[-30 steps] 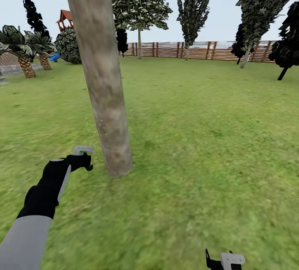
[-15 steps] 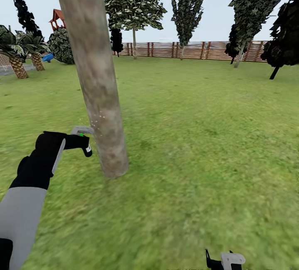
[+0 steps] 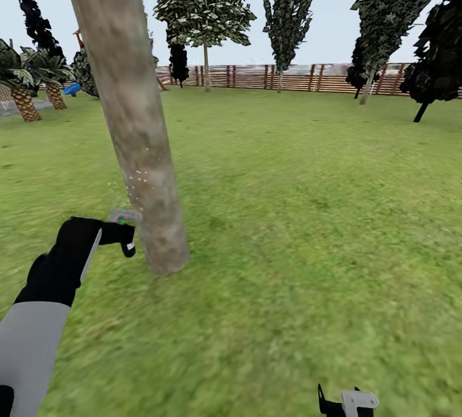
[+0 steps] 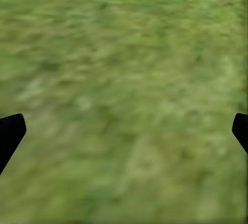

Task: In the garden, pick up the pesticide atomizer on the floor and spray pesticide onto both trees until each tree trunk is fully covered.

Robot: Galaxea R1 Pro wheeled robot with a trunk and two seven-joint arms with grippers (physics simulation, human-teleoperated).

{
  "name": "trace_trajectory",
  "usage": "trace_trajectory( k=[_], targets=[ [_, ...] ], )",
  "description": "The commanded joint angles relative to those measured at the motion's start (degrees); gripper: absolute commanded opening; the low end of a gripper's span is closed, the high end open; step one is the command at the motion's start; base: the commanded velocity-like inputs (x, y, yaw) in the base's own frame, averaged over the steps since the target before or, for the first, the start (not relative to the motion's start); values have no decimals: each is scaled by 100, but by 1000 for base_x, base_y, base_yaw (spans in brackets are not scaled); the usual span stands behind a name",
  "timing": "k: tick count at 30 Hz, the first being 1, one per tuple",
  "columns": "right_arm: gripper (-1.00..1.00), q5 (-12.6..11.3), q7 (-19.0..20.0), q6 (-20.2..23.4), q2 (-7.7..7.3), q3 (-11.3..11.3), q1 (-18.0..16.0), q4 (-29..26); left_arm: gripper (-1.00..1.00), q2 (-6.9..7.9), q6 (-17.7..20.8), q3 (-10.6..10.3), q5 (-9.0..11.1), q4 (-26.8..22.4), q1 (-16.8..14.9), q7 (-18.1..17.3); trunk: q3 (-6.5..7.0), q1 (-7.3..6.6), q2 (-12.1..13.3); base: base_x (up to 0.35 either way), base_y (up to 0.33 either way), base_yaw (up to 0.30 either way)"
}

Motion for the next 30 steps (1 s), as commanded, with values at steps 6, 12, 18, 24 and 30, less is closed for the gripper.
trace_trajectory(
  k=[6,12,18,24,30],
  targets=[
    [100,0,0,0,-9,3,0,0,-100,-489,-37,-1,-26,260,117,70,1,-1,-1,0,-2,0],
    [100,0,0,0,-9,3,0,6,-100,-15,-244,427,-39,674,184,96,1,-1,-1,0,0,0],
    [100,0,0,0,-16,3,0,9,-100,-303,-345,418,-37,732,292,235,1,-1,-1,93,-142,0],
    [100,0,0,0,-9,3,0,6,-100,-268,-370,472,-35,819,302,470,1,-1,-1,177,-137,152],
    [100,0,0,0,-9,3,0,8,-100,-85,-925,505,-34,1027,679,491,1,-1,-1,15,-4,172]
  ],
)
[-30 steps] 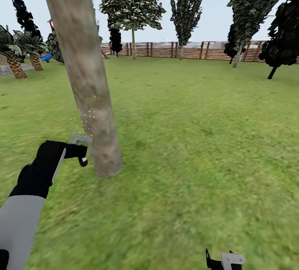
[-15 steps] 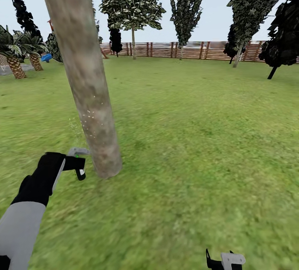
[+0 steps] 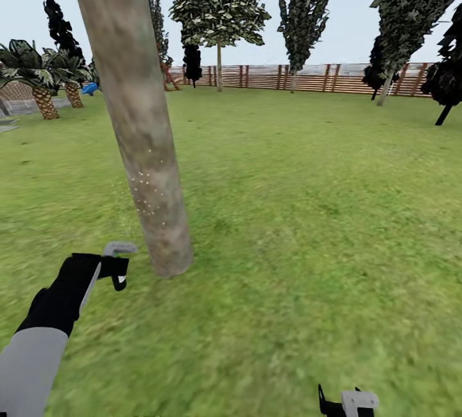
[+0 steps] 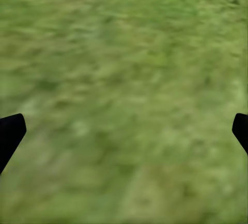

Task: In the garden, pick up the pesticide atomizer on the floor and spray pesticide onto both trees until each tree trunk is fully covered.

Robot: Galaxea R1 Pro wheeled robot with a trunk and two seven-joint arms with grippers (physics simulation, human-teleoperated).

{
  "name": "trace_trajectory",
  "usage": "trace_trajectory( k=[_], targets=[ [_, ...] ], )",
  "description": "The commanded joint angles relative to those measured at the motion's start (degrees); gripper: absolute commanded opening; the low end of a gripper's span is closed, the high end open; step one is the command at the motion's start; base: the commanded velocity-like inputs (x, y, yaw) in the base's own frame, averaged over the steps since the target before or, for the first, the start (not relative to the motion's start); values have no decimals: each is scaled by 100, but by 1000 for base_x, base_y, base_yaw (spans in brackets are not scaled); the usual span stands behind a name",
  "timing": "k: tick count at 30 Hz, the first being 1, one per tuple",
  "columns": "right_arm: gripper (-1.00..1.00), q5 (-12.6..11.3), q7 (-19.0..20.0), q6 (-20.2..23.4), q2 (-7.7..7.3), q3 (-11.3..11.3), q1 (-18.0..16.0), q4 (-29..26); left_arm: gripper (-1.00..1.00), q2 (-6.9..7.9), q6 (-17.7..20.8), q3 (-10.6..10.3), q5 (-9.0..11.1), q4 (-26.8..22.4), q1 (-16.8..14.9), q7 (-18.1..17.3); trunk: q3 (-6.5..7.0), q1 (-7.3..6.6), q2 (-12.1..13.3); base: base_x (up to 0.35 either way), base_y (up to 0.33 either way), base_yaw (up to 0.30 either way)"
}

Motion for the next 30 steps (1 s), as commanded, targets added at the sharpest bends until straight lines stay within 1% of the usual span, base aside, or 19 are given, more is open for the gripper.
trace_trajectory(
  k=[1,4,5,7,10,12,14,15,16,17,20,23,24,25,26,29,30],
  targets=[
    [100,0,0,0,0,0,0,4,-100,-33,-75,18,20,0,34,9,0,0,0,9,0,12],
    [100,0,-2,0,-5,0,0,9,-100,-125,-90,16,63,-73,45,8,0,0,0,201,0,3],
    [100,0,0,0,-8,0,0,9,-100,-210,-91,11,63,-87,46,12,0,0,0,324,0,0],
    [100,0,0,0,-9,0,0,9,-100,-256,-102,-3,49,-67,46,13,0,0,0,334,0,0],
    [100,0,0,0,-9,0,0,9,-100,-243,-116,-12,11,-6,55,11,0,0,0,216,0,0],
    [100,0,0,0,-9,0,0,9,-100,-169,-156,2,-2,293,172,26,0,0,0,32,0,0],
    [100,0,0,0,-9,0,0,5,-100,-136,-288,4,-10,467,275,34,0,0,0,9,0,0],
    [100,0,0,0,-9,0,0,3,-100,-119,-432,2,-9,551,312,63,0,0,0,4,0,5],
    [100,0,-1,0,-9,0,0,1,-100,-118,-584,0,-3,660,349,153,0,0,0,1,0,97],
    [100,-2,-2,0,-9,0,-2,1,-100,-140,-641,-4,1,700,364,236,0,0,0,1,0,181],
    [100,0,-1,0,-9,0,0,0,-100,-193,-690,5,50,736,378,348,0,0,0,0,0,241],
    [100,0,0,0,-8,0,0,0,-100,-258,-688,26,88,670,379,371,0,0,0,0,0,273],
    [100,0,0,0,-8,0,0,0,-100,-263,-689,33,87,663,380,372,0,0,0,0,0,276],
    [100,0,0,0,-9,0,0,0,-100,-233,-689,44,83,660,380,373,0,0,0,0,0,277],
    [100,0,0,0,-7,0,0,0,-100,-208,-702,159,80,662,380,369,0,0,0,0,0,277],
    [100,0,0,0,-6,0,0,0,-100,-192,-721,706,76,650,380,353,0,0,0,0,0,192],
    [100,0,0,0,-7,0,0,0,-100,-198,-722,783,82,645,380,354,0,0,0,0,0,65]
  ],
)
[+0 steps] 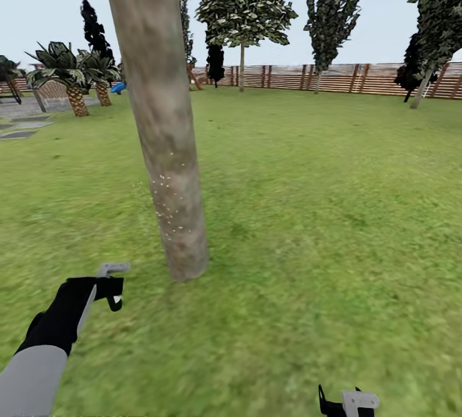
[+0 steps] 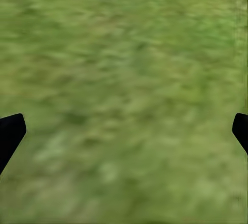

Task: In the garden, pick up the pesticide atomizer on the floor and spray pesticide onto both trees until each tree trunk is fully covered.

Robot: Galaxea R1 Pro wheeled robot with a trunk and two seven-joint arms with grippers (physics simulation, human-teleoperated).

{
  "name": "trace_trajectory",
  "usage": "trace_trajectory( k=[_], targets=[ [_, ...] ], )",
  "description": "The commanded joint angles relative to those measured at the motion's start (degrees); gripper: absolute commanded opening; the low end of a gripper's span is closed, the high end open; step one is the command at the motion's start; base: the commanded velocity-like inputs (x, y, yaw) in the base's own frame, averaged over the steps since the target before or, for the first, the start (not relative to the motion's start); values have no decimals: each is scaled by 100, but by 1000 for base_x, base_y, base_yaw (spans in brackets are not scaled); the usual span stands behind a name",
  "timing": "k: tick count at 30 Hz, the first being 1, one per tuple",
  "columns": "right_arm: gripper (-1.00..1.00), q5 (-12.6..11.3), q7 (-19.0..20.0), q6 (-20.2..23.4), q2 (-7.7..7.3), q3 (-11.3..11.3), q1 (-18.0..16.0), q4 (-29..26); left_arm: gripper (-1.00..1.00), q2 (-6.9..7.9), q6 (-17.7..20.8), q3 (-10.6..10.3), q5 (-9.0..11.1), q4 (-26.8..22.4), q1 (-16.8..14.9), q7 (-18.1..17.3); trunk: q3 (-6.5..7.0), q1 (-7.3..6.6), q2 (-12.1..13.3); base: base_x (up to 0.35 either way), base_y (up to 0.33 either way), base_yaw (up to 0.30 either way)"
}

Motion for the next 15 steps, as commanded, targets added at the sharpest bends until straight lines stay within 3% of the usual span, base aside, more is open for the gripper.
trace_trajectory(
  k=[1,2,7,15],
  targets=[
    [100,0,-3,0,-1,1,0,2,-100,-27,0,39,3,-1,0,1,0,0,0,0,-35,33],
    [100,0,-5,0,-1,1,0,5,-100,-59,-1,50,-25,8,3,5,0,0,0,0,-145,17],
    [100,0,0,0,-2,1,0,1,-100,-248,-1,-382,-66,79,7,19,0,0,0,0,-252,3],
    [100,0,0,0,-2,-8,0,0,-100,-252,1,-465,-90,88,0,54,0,0,0,3,-272,0]
  ],
)
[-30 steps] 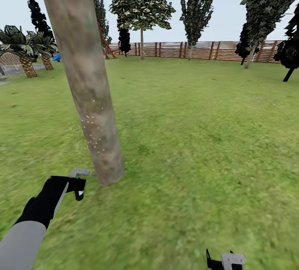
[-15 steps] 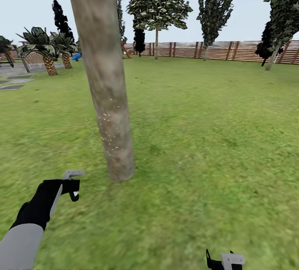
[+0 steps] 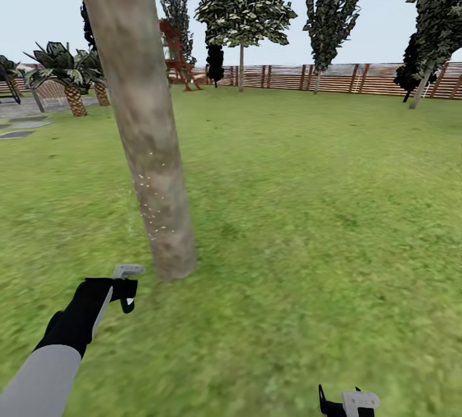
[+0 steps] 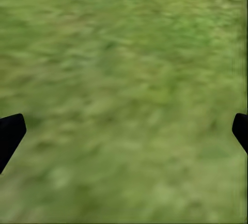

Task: In the garden, pick up the pesticide atomizer on the floor and spray pesticide onto both trees until each tree trunk is fully covered.

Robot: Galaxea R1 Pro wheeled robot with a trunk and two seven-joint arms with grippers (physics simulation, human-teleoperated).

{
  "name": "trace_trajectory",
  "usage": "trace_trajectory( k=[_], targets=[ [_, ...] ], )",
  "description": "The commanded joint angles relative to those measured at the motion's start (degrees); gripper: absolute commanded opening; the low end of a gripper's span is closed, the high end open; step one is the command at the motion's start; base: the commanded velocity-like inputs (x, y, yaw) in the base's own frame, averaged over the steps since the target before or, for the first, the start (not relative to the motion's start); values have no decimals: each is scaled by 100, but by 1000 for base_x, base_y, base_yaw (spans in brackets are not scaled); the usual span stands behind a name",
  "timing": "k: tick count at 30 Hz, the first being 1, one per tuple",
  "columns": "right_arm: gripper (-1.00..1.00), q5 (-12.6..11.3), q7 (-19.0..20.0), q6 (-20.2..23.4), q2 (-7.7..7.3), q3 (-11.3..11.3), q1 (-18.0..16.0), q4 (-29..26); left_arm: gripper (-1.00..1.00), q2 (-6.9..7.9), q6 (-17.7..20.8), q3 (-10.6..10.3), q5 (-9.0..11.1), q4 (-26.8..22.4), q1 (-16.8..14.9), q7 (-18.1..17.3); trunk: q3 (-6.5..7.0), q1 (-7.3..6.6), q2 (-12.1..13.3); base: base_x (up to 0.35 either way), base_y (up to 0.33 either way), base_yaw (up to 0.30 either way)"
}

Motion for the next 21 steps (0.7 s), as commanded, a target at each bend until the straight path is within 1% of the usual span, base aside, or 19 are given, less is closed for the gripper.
trace_trajectory(
  k=[1,5,8,10,13,15,21],
  targets=[
    [100,0,0,0,0,-1,0,0,-100,12,-1,7,2,0,0,0,0,0,0,72,-272,0],
    [100,0,0,0,0,-1,0,0,-100,-4,-1,8,4,-8,-3,38,0,0,0,95,-272,0],
    [100,0,0,0,0,-1,0,0,-100,-53,-1,26,45,-2,-3,453,0,0,0,103,-272,0],
    [100,0,0,0,0,-1,0,0,-100,-81,-1,29,65,-1,-1,560,0,0,0,103,-272,0],
    [100,0,0,0,0,-1,0,-1,-100,-92,-1,28,64,0,0,594,0,0,0,71,-272,8],
    [100,0,0,0,0,1,0,-5,-100,-98,-1,28,65,0,0,597,0,0,0,13,-272,170],
    [100,0,0,0,0,1,0,-4,-100,-100,-70,29,72,0,0,598,0,0,0,32,-272,267]
  ],
)
